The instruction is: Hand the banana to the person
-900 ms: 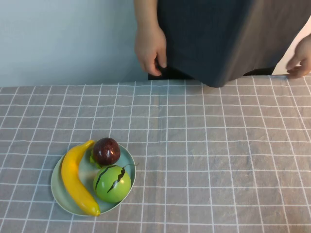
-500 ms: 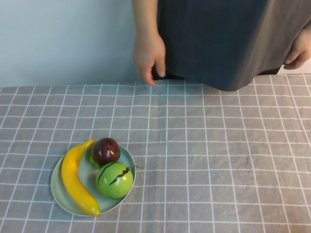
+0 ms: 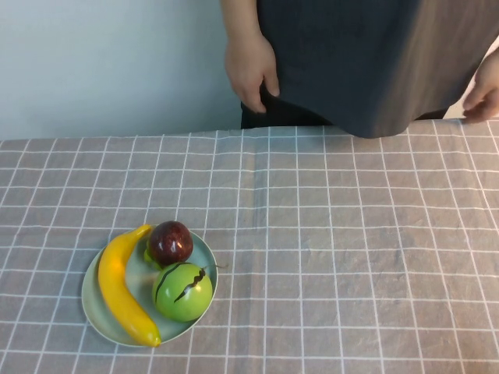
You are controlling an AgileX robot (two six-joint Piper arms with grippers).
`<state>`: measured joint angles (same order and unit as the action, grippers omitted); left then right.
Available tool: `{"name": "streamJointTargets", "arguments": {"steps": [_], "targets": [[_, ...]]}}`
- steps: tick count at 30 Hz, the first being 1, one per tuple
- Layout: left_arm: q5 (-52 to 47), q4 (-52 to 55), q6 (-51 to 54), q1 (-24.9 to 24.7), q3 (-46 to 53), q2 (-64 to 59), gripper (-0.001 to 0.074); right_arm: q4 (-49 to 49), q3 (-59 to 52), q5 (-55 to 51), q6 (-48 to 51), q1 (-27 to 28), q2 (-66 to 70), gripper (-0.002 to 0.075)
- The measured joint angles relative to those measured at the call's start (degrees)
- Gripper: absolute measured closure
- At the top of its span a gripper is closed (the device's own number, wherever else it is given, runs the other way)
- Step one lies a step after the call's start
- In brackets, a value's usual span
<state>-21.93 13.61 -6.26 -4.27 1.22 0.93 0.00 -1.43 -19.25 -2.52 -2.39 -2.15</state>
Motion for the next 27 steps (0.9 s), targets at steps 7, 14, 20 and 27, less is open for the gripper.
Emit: {"name": "streamJointTargets", "arguments": {"steps": [7, 14, 20, 27], "targets": [[0.22, 0.0, 0.0, 0.0, 0.0, 0.0, 0.0739, 0.0, 0.0, 0.0, 0.0, 0.0, 0.0, 0.0732], [3.5, -5.87, -2.11, 0.0, 0.22, 0.0, 0.0739, 0.0, 0.0, 0.0, 0.0, 0.0, 0.0, 0.0732], [11.41, -20.63, -13.72, 0.0, 0.22, 0.0, 0.0739, 0.0, 0.0, 0.0, 0.0, 0.0, 0.0, 0.0733], [17.91, -24.04, -15.1, 0.0, 0.22, 0.0, 0.074, 0.0, 0.0, 0.0, 0.0, 0.0, 0.0, 0.0733]]}}
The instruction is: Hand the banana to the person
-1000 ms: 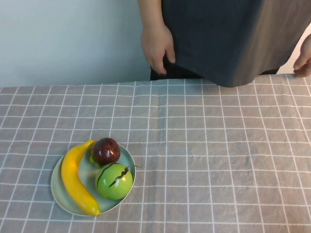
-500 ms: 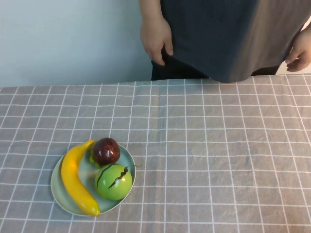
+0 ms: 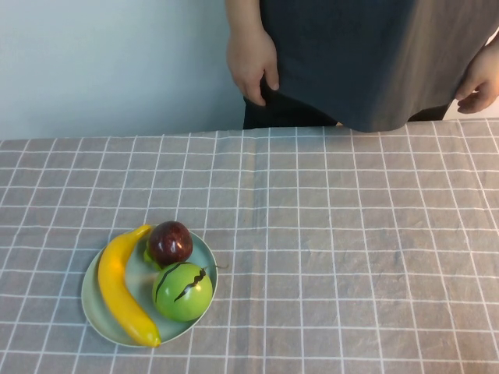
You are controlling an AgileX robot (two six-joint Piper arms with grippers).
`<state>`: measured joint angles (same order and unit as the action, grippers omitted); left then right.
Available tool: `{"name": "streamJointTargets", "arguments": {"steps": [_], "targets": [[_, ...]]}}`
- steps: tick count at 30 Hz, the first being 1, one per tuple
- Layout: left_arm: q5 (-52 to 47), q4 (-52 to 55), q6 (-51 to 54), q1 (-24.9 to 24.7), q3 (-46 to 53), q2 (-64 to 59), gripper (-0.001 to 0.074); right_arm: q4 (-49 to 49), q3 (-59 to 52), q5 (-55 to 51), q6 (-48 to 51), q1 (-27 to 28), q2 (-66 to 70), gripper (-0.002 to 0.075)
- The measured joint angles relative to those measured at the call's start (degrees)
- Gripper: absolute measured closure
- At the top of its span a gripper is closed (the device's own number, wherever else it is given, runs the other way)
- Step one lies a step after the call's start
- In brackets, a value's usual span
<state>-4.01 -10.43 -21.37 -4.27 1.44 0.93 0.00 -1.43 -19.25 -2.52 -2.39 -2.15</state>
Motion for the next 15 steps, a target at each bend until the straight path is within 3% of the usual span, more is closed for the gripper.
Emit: {"name": "streamJointTargets", "arguments": {"steps": [5, 10, 15], "targets": [[-5.44, -2.99, -5.34, 0.0, -1.63, 0.0, 0.074, 0.0, 0.0, 0.0, 0.0, 0.0, 0.0, 0.0732], [-20.66, -3.22, -5.12, 0.0, -13.89, -4.9, 0.074, 0.0, 0.0, 0.0, 0.0, 0.0, 0.0, 0.0732], [-35.35, -1.01, 1.8, 0.0, -27.32, -18.8, 0.0739, 0.0, 0.0, 0.0, 0.0, 0.0, 0.0, 0.0733]]}}
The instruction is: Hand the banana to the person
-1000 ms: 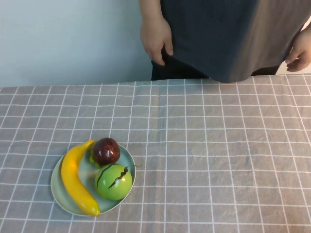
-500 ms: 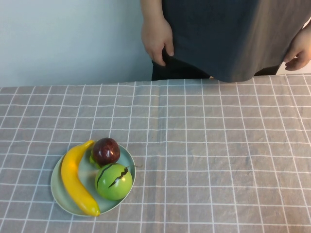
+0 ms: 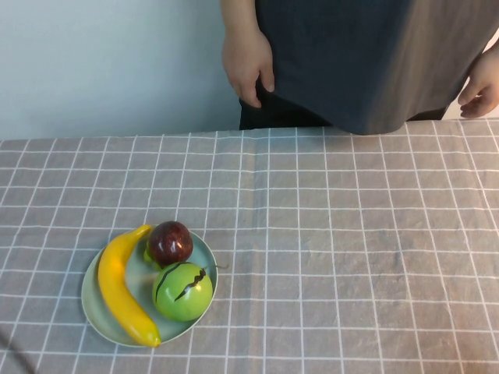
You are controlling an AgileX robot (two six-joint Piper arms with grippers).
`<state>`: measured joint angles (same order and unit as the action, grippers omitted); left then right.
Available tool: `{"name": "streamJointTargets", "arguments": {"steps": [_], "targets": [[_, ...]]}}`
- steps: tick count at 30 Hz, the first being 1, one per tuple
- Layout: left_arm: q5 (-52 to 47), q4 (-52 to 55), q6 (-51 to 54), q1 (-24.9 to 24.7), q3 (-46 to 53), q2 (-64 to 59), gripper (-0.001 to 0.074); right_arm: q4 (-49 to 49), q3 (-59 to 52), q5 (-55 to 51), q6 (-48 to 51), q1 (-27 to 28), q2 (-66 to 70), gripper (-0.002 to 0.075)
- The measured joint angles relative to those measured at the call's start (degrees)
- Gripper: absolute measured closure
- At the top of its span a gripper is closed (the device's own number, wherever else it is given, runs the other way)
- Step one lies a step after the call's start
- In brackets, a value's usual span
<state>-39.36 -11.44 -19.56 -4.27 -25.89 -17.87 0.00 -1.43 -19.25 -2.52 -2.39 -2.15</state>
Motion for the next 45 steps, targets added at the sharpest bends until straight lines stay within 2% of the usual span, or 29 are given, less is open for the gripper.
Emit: {"name": "streamJointTargets", "arguments": {"steps": [8, 15, 17, 22, 26, 29, 32, 35, 37, 40, 45], "targets": [[-20.39, 3.62, 8.61, 0.0, -16.15, -25.01, 0.074, 0.0, 0.0, 0.0, 0.0, 0.0, 0.0, 0.0733], [-22.92, -0.45, 15.56, -0.29, -21.43, -42.52, 0.0739, 0.0, 0.0, 0.0, 0.0, 0.0, 0.0, 0.0733], [-22.62, -1.56, 15.98, -2.39, -22.73, -46.56, 0.0739, 0.0, 0.0, 0.0, 0.0, 0.0, 0.0, 0.0732], [-20.78, 0.07, 11.99, -11.66, -26.56, -54.1, 0.074, 0.0, 0.0, 0.0, 0.0, 0.0, 0.0, 0.0732], [-20.17, 3.3, 10.3, -15.72, -30.07, -58.58, 0.0735, 0.0, 0.0, 0.0, 0.0, 0.0, 0.0, 0.0733], [-20.79, 5.27, 12.13, -16.07, -32.4, -62.0, 0.068, 0.0, 0.0, 0.0, 0.0, 0.0, 0.0, 0.0732], [-21.98, 7.17, 12.82, -16.07, -34.5, -65.47, 0.0554, 0.0, 0.0, 0.0, 0.0, 0.0, 0.0, 0.0732], [-22.67, 7.84, 12.85, -16.07, -35.76, -68.73, 0.0395, 0.0, 0.0, 0.0, 0.0, 0.0, 0.0, 0.0733], [-22.8, 9.04, 12.36, -16.07, -35.96, -70.55, 0.0332, 0.0, 0.0, 0.0, 0.0, 0.0, 0.0, 0.0733], [-22.44, 12.43, 9.96, -16.07, -36.1, -73.11, 0.03, 0.0, 0.0, 0.0, 0.0, 0.0, 0.0, 0.0732], [-21.78, 14.6, 7.76, -14.65, -36.1, -77.89, 0.0288, 0.0, 0.0, 0.0, 0.0, 0.0, 0.0, 0.0733]]}}
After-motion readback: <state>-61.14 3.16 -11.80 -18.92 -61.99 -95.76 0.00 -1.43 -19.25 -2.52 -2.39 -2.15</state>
